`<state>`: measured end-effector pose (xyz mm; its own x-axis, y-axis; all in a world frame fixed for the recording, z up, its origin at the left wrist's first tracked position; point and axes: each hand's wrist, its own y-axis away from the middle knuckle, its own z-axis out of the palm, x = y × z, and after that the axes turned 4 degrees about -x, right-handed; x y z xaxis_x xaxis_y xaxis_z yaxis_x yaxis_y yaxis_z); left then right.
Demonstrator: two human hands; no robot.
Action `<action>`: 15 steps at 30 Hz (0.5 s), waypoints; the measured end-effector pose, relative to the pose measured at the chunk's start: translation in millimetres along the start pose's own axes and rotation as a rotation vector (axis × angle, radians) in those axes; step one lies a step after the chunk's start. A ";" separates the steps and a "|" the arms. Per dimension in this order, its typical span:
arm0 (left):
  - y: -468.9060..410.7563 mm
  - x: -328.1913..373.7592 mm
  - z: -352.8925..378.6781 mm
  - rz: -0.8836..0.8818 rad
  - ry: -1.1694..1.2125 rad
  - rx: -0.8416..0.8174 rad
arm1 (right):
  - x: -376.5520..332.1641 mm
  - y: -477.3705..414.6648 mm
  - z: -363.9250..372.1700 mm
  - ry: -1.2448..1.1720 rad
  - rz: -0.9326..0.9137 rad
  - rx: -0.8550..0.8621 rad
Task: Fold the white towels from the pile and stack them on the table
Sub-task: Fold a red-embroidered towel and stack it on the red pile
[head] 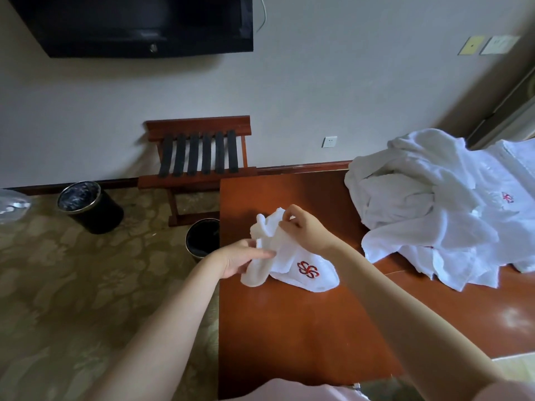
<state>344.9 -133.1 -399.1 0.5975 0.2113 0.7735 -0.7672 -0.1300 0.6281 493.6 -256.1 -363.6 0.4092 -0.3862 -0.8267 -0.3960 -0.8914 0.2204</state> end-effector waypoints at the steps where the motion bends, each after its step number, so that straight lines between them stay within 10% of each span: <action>1: -0.8 0.0 1.0 0.001 -0.024 0.024 | 0.9 1.5 -2.6 -0.023 0.001 0.014; 9: 0.7 10.1 -25.1 0.050 0.025 0.231 | 35.2 19.1 6.7 0.302 0.272 -0.435; 15: 2.2 -22.0 -43.3 -0.327 -0.645 -0.011 | 84.9 55.8 21.0 0.563 0.597 -0.883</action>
<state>320.0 -96.1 -418.4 0.8131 -0.3766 0.4439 -0.5256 -0.1472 0.8379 489.0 -333.6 -432.3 0.7415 -0.6462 -0.1805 -0.0360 -0.3070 0.9510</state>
